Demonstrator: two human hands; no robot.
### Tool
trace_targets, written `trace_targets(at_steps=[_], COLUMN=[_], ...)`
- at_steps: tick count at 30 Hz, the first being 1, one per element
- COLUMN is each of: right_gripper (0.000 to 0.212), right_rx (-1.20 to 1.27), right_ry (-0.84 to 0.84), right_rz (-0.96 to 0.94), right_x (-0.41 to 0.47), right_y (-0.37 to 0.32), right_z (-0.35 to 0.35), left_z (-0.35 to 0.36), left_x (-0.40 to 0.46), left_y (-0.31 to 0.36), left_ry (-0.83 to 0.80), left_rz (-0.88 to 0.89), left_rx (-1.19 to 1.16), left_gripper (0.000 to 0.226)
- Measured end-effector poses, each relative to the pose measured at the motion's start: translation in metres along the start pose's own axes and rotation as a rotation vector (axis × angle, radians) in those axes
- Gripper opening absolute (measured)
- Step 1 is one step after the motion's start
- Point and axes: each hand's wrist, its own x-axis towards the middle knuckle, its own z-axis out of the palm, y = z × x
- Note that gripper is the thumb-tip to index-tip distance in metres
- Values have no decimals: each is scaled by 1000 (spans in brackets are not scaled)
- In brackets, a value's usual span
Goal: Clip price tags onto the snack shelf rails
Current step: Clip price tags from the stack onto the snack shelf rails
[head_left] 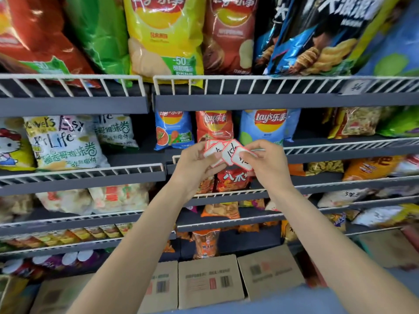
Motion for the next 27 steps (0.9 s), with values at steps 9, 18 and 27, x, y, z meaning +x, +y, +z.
trace_targets(at_steps=[9, 18, 27], right_gripper=[18, 17, 7], right_rx=[100, 59, 29], right_ry=[0, -194, -282], right_rz=[16, -110, -135], right_x=[33, 74, 86], right_y=[32, 72, 95], right_z=[-90, -207, -248], left_z=[94, 201, 248], left_x=[33, 50, 56], left_y=[-20, -59, -72], left_ry=[7, 192, 208], left_rz=[37, 105, 86], left_rx=[11, 38, 165], left_gripper=[24, 21, 19])
